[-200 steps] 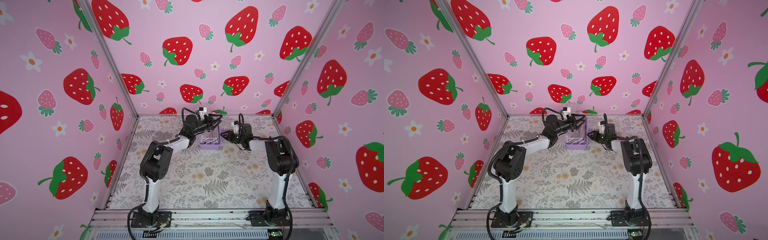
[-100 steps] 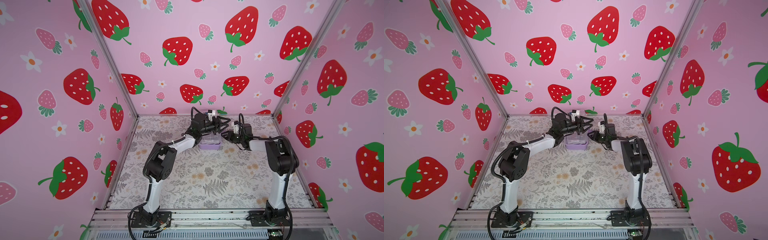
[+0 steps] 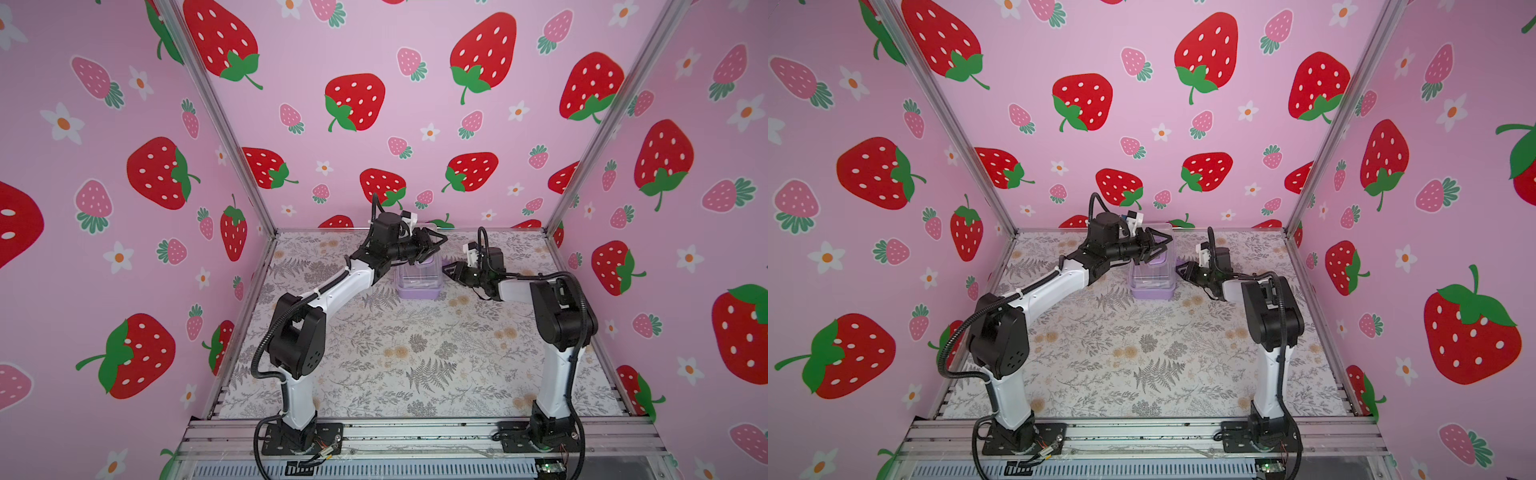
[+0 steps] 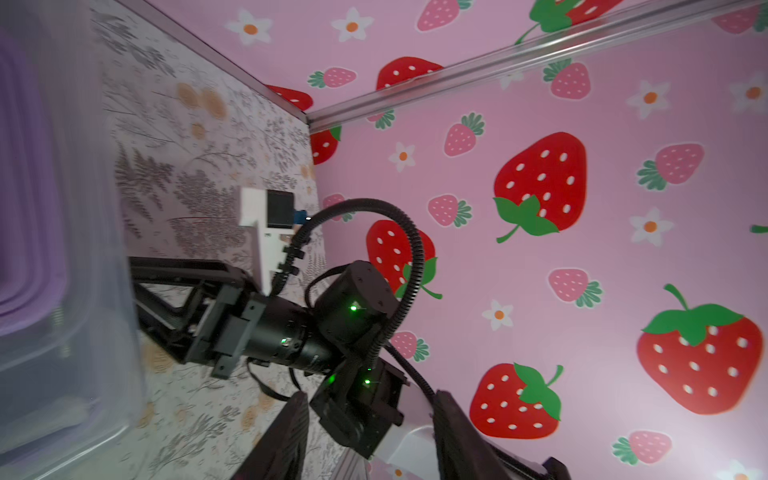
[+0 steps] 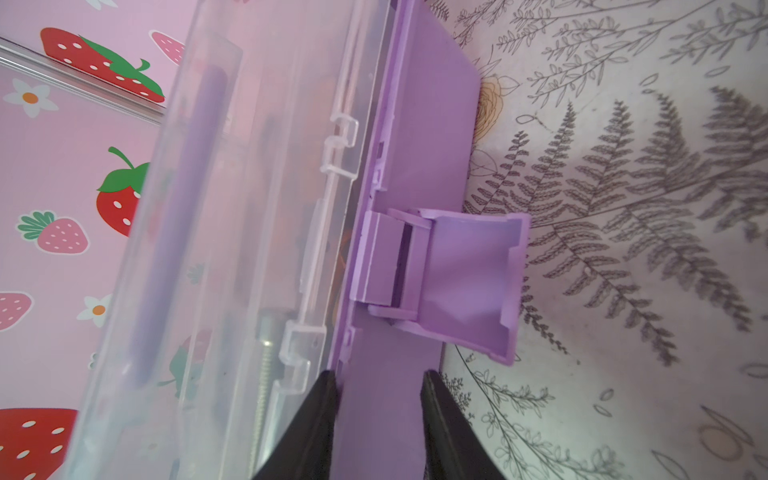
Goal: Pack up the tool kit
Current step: 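Swing the clear lid up and over onto the box with the left gripper, then move the right gripper to the purple latch while the left holds the lid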
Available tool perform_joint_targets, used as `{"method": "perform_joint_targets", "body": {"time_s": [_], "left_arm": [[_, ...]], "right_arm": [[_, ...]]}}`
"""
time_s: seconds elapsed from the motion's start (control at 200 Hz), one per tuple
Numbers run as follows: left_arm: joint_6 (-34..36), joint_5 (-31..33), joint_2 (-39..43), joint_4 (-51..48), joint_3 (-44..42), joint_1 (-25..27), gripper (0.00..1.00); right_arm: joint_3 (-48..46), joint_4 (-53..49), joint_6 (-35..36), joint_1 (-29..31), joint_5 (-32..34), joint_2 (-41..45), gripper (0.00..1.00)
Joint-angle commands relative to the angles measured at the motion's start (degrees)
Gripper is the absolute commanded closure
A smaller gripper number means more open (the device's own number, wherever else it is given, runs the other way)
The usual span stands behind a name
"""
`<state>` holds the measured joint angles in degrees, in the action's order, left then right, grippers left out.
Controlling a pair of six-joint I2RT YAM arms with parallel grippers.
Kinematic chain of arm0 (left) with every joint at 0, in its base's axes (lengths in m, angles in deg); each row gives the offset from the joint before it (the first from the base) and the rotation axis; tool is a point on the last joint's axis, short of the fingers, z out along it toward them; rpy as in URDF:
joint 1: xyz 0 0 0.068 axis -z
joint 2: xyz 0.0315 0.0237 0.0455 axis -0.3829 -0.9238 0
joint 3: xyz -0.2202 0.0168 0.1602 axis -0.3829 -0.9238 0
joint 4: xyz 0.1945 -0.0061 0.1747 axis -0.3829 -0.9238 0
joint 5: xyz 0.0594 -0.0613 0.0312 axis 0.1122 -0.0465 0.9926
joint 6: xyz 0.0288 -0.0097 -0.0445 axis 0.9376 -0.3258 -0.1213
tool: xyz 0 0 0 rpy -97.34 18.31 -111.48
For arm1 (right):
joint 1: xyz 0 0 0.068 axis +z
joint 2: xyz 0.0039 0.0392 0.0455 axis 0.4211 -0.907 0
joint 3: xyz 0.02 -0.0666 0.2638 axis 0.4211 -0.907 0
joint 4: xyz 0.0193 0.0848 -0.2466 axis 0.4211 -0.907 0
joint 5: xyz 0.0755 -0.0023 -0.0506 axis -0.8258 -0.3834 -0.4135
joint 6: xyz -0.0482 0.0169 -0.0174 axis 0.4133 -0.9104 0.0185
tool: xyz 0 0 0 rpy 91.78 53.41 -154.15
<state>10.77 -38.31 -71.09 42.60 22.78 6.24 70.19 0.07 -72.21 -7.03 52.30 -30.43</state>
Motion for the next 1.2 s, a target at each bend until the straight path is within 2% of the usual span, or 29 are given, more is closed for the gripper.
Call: {"method": "perform_joint_targets", "body": {"time_s": [0.0, 0.135, 0.4, 0.5, 0.665, 0.795, 0.895, 0.99, 1.01, 1.025, 1.04, 1.195], "left_arm": [[11.96, 7.94, 1.36, -17.30, 2.85, -0.98, 0.45], [19.47, 15.89, 1.57, -27.24, 5.97, -1.01, 0.30], [26.36, 25.83, -2.04, -37.17, 10.62, -1.37, 0.19], [27.84, 28.85, -3.53, -39.02, 11.93, -1.35, 0.15], [29.77, 28.40, -6.26, -40.19, 14.94, -1.40, 0.13], [31.08, 27.84, -9.58, -42.71, 19.82, -1.34, 0.13], [31.91, 28.45, -11.44, -44.04, 22.20, -1.33, 0.14], [32.44, 29.04, -12.55, -44.54, 23.12, -1.33, 0.15], [32.52, 29.13, -12.73, -44.54, 23.18, -1.33, 0.15], [32.53, 29.18, -12.82, -44.49, 23.19, -1.33, 0.15], [32.66, 29.18, -13.01, -44.35, 23.14, -1.33, 0.15], [33.10, 28.51, -14.32, -44.08, 23.45, -1.04, 0.15]], "right_arm": [[-1.59, -3.30, 0.99, 0.59, -0.67, -1.78, 0.63], [-1.93, -3.06, 0.84, 0.59, -0.82, -1.27, 0.63], [-4.90, -2.70, 0.72, -0.37, -0.47, 5.76, 0.63], [-6.93, -2.79, 0.49, -0.89, -0.27, 9.08, 0.63], [-12.39, -1.55, -0.38, -2.45, 2.12, 14.51, 0.60], [-18.53, 0.44, -3.27, -3.32, 6.47, 18.75, 0.44], [-22.30, 4.54, -7.51, -3.33, 7.28, 19.64, 0.40], [-23.67, 8.90, -12.92, -3.35, 4.91, 17.39, 0.36], [-23.85, 10.44, -14.30, -3.32, 4.27, 16.71, 0.24], [-23.97, 11.53, -15.32, -3.35, 3.75, 16.24, 0.06], [-24.07, 12.65, -16.41, -3.32, 3.36, 15.65, 0.00], [-24.41, 24.63, -27.66, -3.19, 1.42, 10.31, 0.01]]}}
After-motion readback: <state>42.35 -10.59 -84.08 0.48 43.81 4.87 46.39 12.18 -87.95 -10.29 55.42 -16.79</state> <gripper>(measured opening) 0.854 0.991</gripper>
